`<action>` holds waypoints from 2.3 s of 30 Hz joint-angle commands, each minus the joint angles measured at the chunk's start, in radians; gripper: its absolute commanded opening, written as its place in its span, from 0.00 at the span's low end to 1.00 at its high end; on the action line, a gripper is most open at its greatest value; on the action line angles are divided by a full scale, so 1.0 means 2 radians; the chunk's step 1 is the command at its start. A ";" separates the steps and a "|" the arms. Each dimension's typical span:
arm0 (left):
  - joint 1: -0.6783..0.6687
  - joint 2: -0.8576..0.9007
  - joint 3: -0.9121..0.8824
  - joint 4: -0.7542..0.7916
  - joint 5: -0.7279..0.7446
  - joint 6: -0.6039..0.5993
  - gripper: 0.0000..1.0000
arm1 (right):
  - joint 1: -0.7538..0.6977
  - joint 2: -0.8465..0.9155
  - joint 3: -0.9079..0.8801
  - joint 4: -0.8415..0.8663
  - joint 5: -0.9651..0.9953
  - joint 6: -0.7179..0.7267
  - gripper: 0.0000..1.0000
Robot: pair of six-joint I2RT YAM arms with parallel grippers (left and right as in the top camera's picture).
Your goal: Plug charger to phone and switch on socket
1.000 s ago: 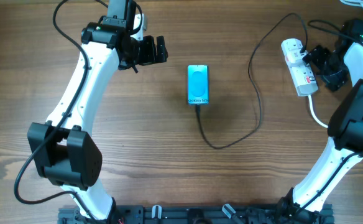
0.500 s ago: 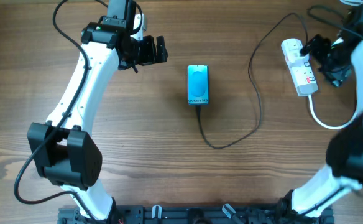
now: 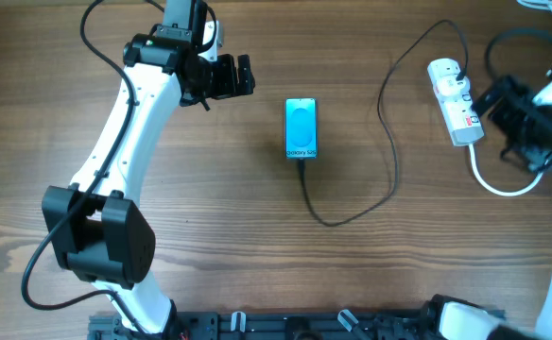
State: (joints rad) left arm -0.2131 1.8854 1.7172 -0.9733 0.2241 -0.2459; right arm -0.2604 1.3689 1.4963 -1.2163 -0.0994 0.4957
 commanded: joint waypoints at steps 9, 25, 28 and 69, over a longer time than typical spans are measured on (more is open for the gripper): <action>0.002 0.004 -0.001 0.000 -0.006 0.003 1.00 | 0.042 -0.226 -0.195 0.039 0.006 0.014 1.00; 0.002 0.004 -0.001 0.000 -0.006 0.003 1.00 | 0.042 -0.368 -0.199 -0.004 -0.001 0.015 1.00; 0.002 0.004 -0.001 0.000 -0.006 0.003 1.00 | 0.042 -0.368 -0.199 -0.010 -0.001 0.015 1.00; 0.002 0.004 -0.001 0.000 -0.006 0.003 1.00 | 0.103 -0.526 -0.394 0.267 -0.084 -0.113 1.00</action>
State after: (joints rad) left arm -0.2131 1.8854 1.7172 -0.9733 0.2199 -0.2459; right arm -0.0830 0.4191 0.8448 -0.7746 -0.2001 0.3405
